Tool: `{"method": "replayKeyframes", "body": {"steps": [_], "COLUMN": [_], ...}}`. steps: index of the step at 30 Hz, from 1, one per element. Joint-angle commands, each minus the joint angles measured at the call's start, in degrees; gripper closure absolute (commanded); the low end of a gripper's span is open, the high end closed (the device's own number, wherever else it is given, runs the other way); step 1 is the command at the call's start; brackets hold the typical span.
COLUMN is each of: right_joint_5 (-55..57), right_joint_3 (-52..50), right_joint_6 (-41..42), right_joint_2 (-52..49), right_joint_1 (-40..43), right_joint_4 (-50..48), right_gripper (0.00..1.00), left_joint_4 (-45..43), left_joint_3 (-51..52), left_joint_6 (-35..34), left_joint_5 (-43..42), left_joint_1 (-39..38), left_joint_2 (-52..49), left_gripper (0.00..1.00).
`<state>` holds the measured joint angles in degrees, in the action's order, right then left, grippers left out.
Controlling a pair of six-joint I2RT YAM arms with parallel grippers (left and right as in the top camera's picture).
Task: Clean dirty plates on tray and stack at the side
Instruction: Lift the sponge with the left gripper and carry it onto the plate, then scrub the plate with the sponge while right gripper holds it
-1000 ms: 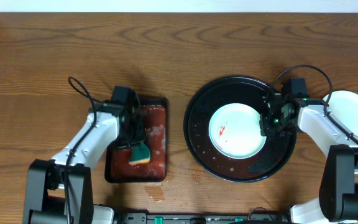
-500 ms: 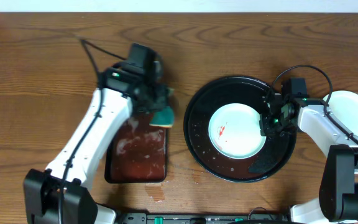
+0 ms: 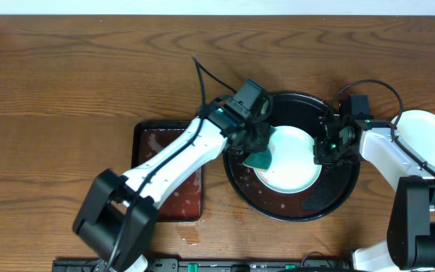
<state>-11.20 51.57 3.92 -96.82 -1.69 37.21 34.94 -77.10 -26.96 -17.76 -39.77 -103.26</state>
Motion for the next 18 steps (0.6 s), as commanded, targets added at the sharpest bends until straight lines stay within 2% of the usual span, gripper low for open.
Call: {"method": "replayKeyframes", "body": {"steps": [1,6,12,14,18], "right_joint_5": [1.0,-1.0,-1.1,-1.1,-1.1], "right_joint_3": [-1.3,-1.3,-1.3,-1.3,-1.3], "right_joint_6": [1.7,1.2,1.2,1.2,1.1], "right_joint_2": [-1.1,-1.1,-1.1,-1.1,-1.1], "right_joint_1": [-1.0,-1.0,-1.0,-1.0,-1.0], "right_joint_4": [-0.1,-0.2,0.0,0.3,1.4], "right_gripper": [0.99,0.99,0.99,0.99,0.99], "left_joint_4": [-2.4,-9.5,-11.7,-11.3,-3.0], "left_joint_3": [0.0,0.0,0.0,0.0,-0.4], "left_joint_6": [-4.6,-8.6,-8.7,-7.1,-6.5], "left_joint_5": [-2.4,-13.2,-13.7,-11.5,5.6], "left_joint_1": [-0.8,-3.0,-5.7,-5.6,-3.6], "left_joint_2": [-3.1,-9.2,-15.5,-16.7,-16.5], "left_gripper": [0.93,0.93,0.92,0.92,0.93]}}
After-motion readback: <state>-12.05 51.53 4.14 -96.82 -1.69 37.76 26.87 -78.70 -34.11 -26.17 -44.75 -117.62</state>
